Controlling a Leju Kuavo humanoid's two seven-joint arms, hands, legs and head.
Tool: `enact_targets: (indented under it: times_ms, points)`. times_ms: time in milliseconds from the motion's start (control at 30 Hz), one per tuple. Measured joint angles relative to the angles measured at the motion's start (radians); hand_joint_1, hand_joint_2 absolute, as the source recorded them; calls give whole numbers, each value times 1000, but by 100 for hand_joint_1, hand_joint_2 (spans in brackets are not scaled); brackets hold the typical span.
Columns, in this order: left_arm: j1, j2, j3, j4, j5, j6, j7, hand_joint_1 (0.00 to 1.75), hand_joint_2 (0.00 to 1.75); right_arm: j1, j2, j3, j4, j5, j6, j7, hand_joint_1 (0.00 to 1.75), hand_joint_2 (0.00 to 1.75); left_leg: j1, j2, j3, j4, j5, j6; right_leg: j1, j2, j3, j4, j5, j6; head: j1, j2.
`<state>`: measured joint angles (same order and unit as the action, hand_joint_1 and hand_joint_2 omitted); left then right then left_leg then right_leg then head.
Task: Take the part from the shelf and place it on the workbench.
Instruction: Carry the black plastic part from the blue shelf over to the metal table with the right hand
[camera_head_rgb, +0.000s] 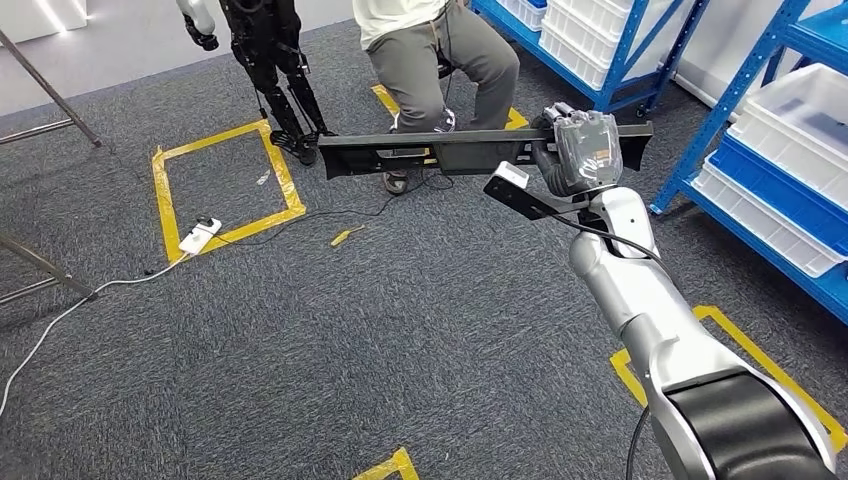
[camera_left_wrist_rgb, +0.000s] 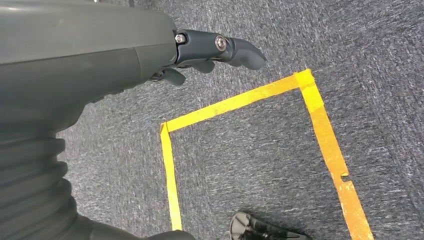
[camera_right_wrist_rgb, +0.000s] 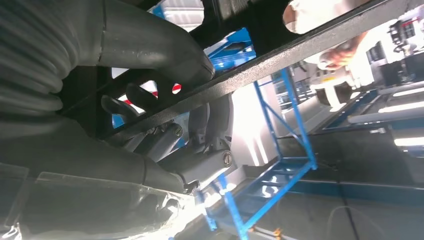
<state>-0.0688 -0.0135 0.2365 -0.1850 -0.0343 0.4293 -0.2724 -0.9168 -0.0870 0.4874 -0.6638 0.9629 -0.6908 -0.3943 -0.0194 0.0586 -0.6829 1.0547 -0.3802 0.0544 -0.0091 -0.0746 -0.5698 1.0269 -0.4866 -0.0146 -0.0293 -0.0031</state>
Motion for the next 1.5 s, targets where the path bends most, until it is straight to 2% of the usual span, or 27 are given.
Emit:
enact_targets:
  times_ms: [33,100,167,233,300,333,367,433,467,533,600,667,767,833,867,900,967,1033,1067,1133,1200,1267,1300,1367,1400,1467,1500]
  points:
    - [-1,2,0,0,0,-1,-1,0,175,0,0,0,0,0,0,0,175,175,-7,5,8,-18,0,5,1,-9,3,-4,-2,3,0,0]
    - [0,6,0,0,0,-4,-2,0,175,0,1,0,-1,0,0,1,175,175,-10,-14,15,-31,3,12,3,-26,8,-13,-6,9,-1,0]
    - [0,6,0,0,-1,-7,-1,0,175,0,-1,1,-3,-2,0,0,175,175,-4,-35,37,-63,15,19,5,-1,-1,13,-22,8,2,0]
    - [-4,4,-1,1,-2,-10,0,0,175,0,-7,3,-3,-6,-1,-1,175,175,5,-59,53,-85,23,23,2,49,-56,121,-64,2,7,0]
    - [-8,3,-2,1,-2,-9,1,0,175,3,-13,6,-1,-6,-1,-2,175,175,9,-86,54,-85,22,22,-4,69,-130,246,-103,3,9,0]
    - [-8,3,-2,1,-1,-9,1,0,175,6,-14,7,0,-5,-1,-2,175,175,11,-101,55,-84,20,20,-8,72,-152,273,-104,11,9,0]
    - [-7,2,-3,1,-1,-8,1,0,175,8,-15,9,0,-5,-1,-2,175,175,14,-115,55,-83,18,16,-13,72,-154,260,-90,23,8,0]
    - [-4,0,-4,1,0,-8,0,0,175,9,-16,11,0,-4,-1,-2,175,175,22,-143,53,-72,10,1,-28,86,-110,141,-28,53,9,0]
    - [-3,1,-4,1,0,-7,-1,0,175,7,-16,12,0,-4,-1,-1,175,175,24,-155,48,-58,3,-10,-36,101,-81,77,1,63,10,0]
    - [-1,2,-4,1,0,-6,-3,0,175,6,-16,15,1,-4,-2,-1,175,175,27,-177,35,-35,-10,-28,-40,118,-48,12,28,61,9,0]
    - [4,2,-4,2,1,-5,-5,0,175,5,-10,17,1,-4,-3,-1,175,175,33,-192,28,-28,-13,-36,-36,104,-44,12,28,44,6,0]
    - [11,2,-4,2,2,-4,-5,0,175,2,-4,19,0,-4,-3,0,175,175,36,-161,18,-4,-26,-45,-36,90,-36,9,28,32,1,0]
    - [11,3,-4,3,1,-2,-5,0,175,-1,-1,20,0,-5,-4,0,175,175,38,-73,-61,158,-91,-56,-26,65,-17,6,18,15,-9,0]
    - [10,1,-4,3,1,-2,-2,0,175,-1,1,21,0,-6,-4,1,175,175,39,-59,-119,251,-112,-54,-17,46,-8,6,10,5,-9,0]
    - [10,0,-4,3,1,-2,0,0,175,-1,2,21,0,-6,-4,1,175,175,39,-58,-128,254,-101,-50,-13,38,-3,6,5,3,-9,0]
    - [11,0,-5,3,1,-1,2,0,175,-2,4,22,0,-7,-4,1,175,175,37,-55,-114,216,-72,-44,-10,30,2,6,1,2,-9,0]
    - [9,2,-5,3,1,0,3,0,175,-5,7,23,0,-8,-4,1,175,175,22,-27,-50,81,-7,-25,-5,14,14,4,-9,4,-8,0]
    - [7,5,-5,3,1,5,3,0,175,-10,8,23,1,-11,-4,1,175,175,2,1,-6,-8,18,-8,-2,-3,22,-2,-17,10,-8,0]
    - [5,6,-4,3,1,7,3,0,175,-11,9,24,1,-13,-4,1,175,175,-4,1,-3,-16,13,-4,-1,-13,25,-6,-19,14,-8,0]
    - [6,8,-4,3,2,10,2,0,175,-12,10,24,0,-19,-5,1,175,175,-6,-19,9,-36,18,5,0,-21,30,-12,-24,19,-8,0]
    - [7,7,-4,3,2,8,1,0,175,-12,9,23,-2,-28,-6,2,175,175,0,-37,33,-65,26,12,1,12,15,28,-44,17,-6,0]
    - [2,4,-5,3,2,6,1,0,175,-10,4,22,-3,-34,-7,1,175,175,4,-58,45,-77,28,18,-2,57,-51,146,-85,10,-2,0]
    - [-1,4,-5,3,2,4,1,0,175,-7,1,21,-3,-35,-7,1,175,175,5,-70,45,-77,26,19,-5,66,-93,212,-103,10,0,0]
    - [-2,2,-5,3,2,4,1,0,175,-2,-4,21,-3,-36,-7,1,175,175,7,-94,48,-76,22,16,-10,71,-147,267,-101,23,1,0]
    - [-2,1,-5,3,2,4,1,0,175,0,-5,21,-3,-36,-7,2,175,175,9,-105,49,-73,20,12,-14,72,-145,236,-76,36,1,0]
    - [0,-1,-5,3,1,3,1,0,175,-1,-7,20,-3,-39,-7,-2,175,175,13,-121,48,-59,8,-3,-23,73,-102,105,-4,60,2,0]
    - [0,-1,-5,3,1,2,2,0,175,0,-6,20,-4,-44,-7,-8,175,175,14,-128,45,-48,1,-11,-26,74,-78,48,25,62,3,0]
